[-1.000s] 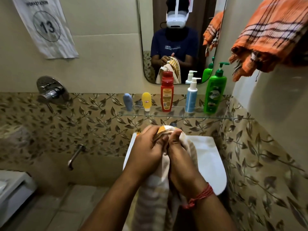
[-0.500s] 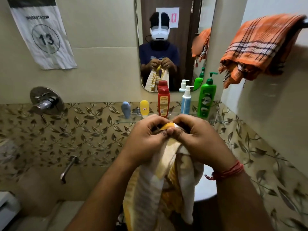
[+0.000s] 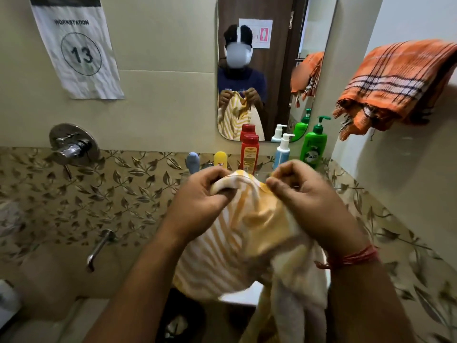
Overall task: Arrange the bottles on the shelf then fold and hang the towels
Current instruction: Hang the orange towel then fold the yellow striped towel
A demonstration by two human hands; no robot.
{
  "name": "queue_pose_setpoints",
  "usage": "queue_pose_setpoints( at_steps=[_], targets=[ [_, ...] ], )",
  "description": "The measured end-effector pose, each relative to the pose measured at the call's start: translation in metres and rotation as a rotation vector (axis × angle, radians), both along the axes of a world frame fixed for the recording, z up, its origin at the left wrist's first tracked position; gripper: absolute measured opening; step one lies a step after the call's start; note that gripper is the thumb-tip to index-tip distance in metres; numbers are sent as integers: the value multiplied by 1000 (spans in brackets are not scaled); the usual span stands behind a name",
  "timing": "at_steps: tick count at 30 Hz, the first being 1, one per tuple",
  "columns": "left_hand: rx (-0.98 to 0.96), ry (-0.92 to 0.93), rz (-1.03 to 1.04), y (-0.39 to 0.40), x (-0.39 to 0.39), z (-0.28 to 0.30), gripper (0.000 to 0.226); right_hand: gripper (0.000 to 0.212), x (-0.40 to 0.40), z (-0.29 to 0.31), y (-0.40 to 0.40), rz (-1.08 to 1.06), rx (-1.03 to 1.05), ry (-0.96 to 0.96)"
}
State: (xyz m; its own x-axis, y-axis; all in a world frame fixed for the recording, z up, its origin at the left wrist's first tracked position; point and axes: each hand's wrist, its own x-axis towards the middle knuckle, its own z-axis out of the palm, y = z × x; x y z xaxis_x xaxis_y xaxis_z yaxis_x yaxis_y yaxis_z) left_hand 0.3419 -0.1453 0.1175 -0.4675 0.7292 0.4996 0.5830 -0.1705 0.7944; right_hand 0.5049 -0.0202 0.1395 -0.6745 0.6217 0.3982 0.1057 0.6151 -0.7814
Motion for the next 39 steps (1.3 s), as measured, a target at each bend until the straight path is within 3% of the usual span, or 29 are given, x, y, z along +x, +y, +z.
queue_pose_setpoints(
  at_steps=[3,5,7,12,16,22,26,29,32,35,39],
  targets=[
    [33,73,-89,14,8,10,23,30,-20,3,-7,146,106,-187],
    [57,48,-72,15,2,11,23,15,-24,6,-3,96,242,-208],
    [51,14,-17,9,-8,8,19,8,-16,9,6,-25,312,-171],
    [-81,4,221,-15,-37,2,17,18,7,24,25,-333,356,89],
    [-115,93,296,-16,-34,5,13,15,4,39,28,-321,333,156],
    [-134,137,31,-6,-18,32,14,16,-17,44,23,-177,345,80],
    [-198,235,-20,-1,-18,38,6,17,-25,46,26,-202,394,83],
    [-106,45,-29,5,-23,35,18,14,-28,46,32,-157,356,99],
    [121,-233,78,8,-34,32,23,15,-27,42,42,-52,191,112],
    [252,-309,174,7,-44,32,37,15,-26,35,47,98,15,113],
    [377,-401,261,14,-58,32,37,22,-24,22,58,314,-143,-16]
  ],
)
